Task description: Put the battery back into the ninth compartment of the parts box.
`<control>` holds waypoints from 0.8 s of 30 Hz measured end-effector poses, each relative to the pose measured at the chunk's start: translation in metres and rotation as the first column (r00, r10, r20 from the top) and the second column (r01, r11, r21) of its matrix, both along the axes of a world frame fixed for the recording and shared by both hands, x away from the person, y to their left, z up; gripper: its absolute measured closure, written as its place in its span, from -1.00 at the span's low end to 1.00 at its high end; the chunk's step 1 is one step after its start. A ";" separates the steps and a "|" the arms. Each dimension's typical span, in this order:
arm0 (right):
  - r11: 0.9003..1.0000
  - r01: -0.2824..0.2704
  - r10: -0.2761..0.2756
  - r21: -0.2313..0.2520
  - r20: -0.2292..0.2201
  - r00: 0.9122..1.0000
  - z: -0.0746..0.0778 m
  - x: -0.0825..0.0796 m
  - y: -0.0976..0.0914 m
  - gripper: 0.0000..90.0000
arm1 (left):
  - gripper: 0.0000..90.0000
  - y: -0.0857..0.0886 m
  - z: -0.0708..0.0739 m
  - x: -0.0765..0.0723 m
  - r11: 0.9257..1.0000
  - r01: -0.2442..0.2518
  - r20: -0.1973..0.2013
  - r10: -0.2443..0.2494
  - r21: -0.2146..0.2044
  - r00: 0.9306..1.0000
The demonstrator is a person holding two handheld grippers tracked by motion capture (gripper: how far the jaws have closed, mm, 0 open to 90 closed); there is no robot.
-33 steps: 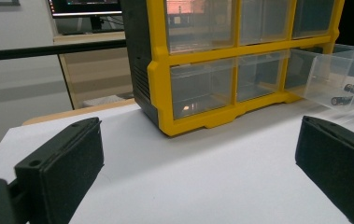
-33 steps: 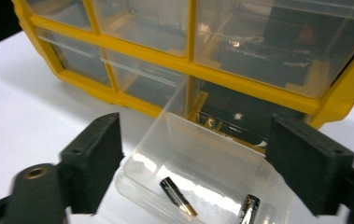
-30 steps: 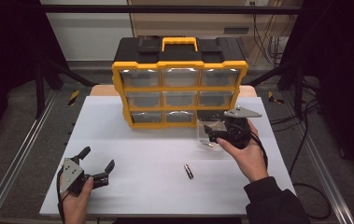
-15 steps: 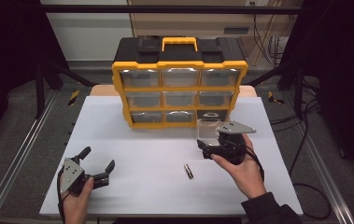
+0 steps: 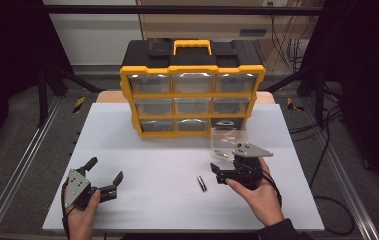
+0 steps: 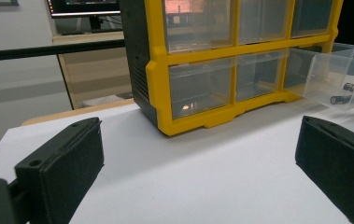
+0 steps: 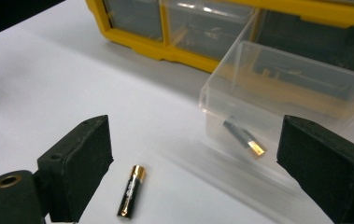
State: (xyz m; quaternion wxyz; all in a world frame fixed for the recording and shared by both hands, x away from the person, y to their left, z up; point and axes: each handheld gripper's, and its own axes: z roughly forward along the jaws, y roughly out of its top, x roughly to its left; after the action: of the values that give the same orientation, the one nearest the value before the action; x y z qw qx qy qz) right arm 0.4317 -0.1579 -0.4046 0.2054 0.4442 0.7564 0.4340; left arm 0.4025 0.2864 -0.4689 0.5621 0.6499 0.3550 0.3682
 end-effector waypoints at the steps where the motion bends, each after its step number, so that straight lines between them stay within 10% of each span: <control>1: 1.000 -0.005 0.005 -0.003 -0.005 1.000 -0.002 -0.001 0.001 -0.77 | -0.98 0.000 0.000 0.000 1.000 0.000 0.000 0.000 0.000 1.000; 17: 0.995 -0.090 0.084 -0.040 -0.118 0.989 -0.032 -0.006 0.028 -0.58 | -0.98 0.000 0.000 0.000 1.000 -0.001 0.000 0.001 -0.001 1.000; 24: 0.991 -0.118 0.108 -0.068 -0.129 0.986 -0.042 -0.011 0.039 -0.21 | -0.98 0.000 0.000 0.000 1.000 0.001 0.000 -0.001 0.000 1.000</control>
State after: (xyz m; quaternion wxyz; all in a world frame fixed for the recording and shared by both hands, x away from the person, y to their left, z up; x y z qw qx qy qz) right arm 0.4211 -0.1186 -0.4462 0.1493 0.4187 0.8075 0.3876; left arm 0.4025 0.2863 -0.4689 0.5622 0.6502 0.3548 0.3678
